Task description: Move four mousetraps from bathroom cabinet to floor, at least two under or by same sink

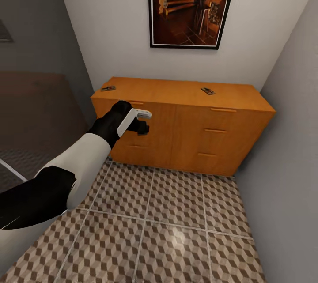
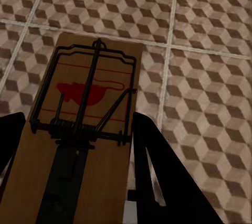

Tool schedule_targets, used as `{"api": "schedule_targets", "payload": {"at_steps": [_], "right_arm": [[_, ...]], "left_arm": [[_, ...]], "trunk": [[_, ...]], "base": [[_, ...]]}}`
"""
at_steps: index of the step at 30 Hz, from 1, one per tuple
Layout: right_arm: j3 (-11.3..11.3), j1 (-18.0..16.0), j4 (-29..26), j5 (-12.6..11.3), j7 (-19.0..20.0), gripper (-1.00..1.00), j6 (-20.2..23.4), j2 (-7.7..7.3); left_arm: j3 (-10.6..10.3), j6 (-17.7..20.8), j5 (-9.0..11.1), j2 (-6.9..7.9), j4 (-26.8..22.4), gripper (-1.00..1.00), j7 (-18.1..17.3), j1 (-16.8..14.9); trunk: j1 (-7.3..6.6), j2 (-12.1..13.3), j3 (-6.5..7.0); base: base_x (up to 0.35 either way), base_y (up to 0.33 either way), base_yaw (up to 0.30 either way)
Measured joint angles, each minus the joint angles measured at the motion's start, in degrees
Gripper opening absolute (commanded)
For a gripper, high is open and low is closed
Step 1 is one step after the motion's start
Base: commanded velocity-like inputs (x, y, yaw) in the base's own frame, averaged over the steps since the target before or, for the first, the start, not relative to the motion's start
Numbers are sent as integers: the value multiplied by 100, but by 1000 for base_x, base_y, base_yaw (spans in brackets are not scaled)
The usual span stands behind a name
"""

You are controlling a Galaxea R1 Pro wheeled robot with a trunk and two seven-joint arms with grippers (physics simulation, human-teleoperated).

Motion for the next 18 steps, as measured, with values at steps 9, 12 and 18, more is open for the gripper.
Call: {"api": "schedule_targets", "payload": {"at_steps": [9,12,18], "right_arm": [[-2,0,0,-2,0,-100,0,-3],[-1,1,-5,-1,0,-100,1,-7],[-9,1,-6,-1,0,-100,2,-8]], "left_arm": [[0,-10,-3,14,71,-100,-2,103],[-4,-186,-29,50,194,-100,-8,631],[-4,-1368,-97,249,458,-100,-8,1945]], "trunk": [[-2,0,0],[-3,0,-1],[-4,-1,-2]], "base": [[-213,0,0],[-16,0,0],[-2,0,0]]}}
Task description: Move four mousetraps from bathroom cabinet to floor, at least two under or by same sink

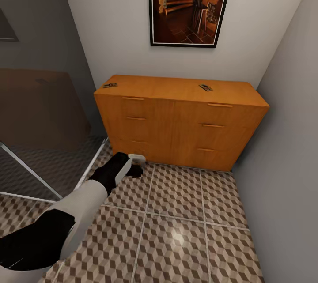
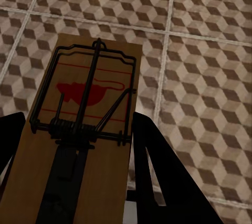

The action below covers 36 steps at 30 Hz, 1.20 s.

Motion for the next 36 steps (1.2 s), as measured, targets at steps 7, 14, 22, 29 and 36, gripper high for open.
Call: {"api": "schedule_targets", "payload": {"at_steps": [7,14,22,29,36], "right_arm": [[-6,1,-2,-2,0,-100,1,-6],[-38,1,-37,-11,-6,-100,2,-49],[-65,2,-1081,-136,-6,-100,645,-103],[-50,3,-3026,-505,58,-100,2502,-57],[-29,4,-3863,-834,605,-100,3135,-39]], "left_arm": [[0,-1852,11,108,1019,-100,-9,884],[5,-3827,15,148,2195,-100,-16,1645],[5,-4528,-91,319,2319,-100,-26,2591],[-23,-6451,-146,585,2806,-100,-507,3243],[-22,-7526,-159,828,3030,-100,-616,3604]], "trunk": [[0,0,0],[0,0,0],[0,0,1],[0,0,1],[0,0,1]], "base": [[0,0,0],[0,0,0],[0,0,0],[0,0,0],[0,0,0]]}}
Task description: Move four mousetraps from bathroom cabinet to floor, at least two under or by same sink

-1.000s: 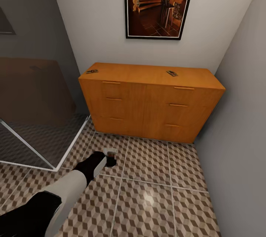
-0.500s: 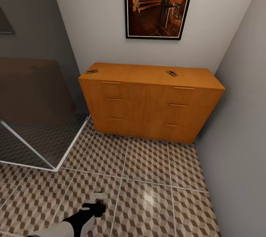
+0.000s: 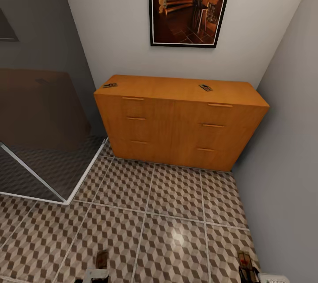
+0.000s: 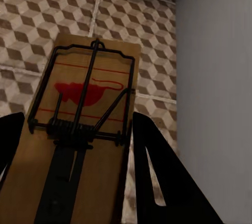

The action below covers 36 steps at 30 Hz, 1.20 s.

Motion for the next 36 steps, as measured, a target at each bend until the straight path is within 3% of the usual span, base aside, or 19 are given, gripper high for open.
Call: {"api": "schedule_targets", "payload": {"at_steps": [3,7,11,20,36], "right_arm": [[-4,0,-68,-72,459,-100,35,-4],[-20,0,-73,-198,655,-100,23,-15],[-6,0,-30,-222,686,-100,-7,-10],[0,1,110,-229,639,-100,-21,12],[-5,1,201,-236,634,-100,-30,8]], "left_arm": [[1,-554,6,113,10,-100,-2,177],[1,-938,13,272,13,-100,15,295],[2,-975,24,338,9,-100,62,339],[34,-969,57,340,5,-100,92,351],[34,-965,58,343,4,-100,93,360]], "trunk": [[0,0,0],[0,0,0],[0,0,0],[0,0,4],[0,0,147]], "base": [[0,0,0],[0,0,0],[0,0,0],[0,0,0],[0,0,0]]}}
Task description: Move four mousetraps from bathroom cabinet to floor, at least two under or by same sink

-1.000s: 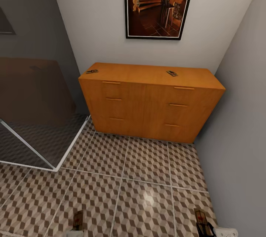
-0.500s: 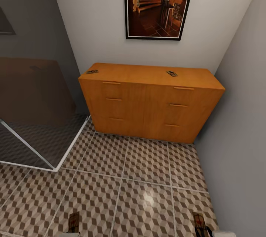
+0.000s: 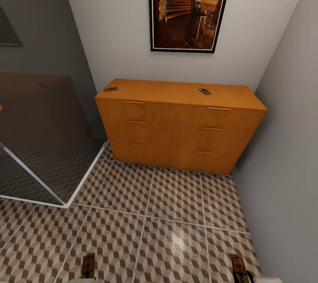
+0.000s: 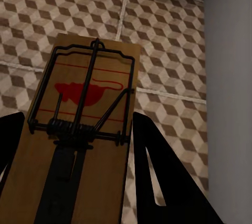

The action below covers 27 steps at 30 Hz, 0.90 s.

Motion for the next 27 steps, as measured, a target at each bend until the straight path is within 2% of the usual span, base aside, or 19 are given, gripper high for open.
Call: {"api": "schedule_targets", "payload": {"at_steps": [27], "right_arm": [[0,0,5,6,-9,-100,0,0]], "left_arm": [[0,-6,-1,-9,0,-100,-7,0]], "trunk": [[0,0,245]], "base": [[0,0,0]]}}
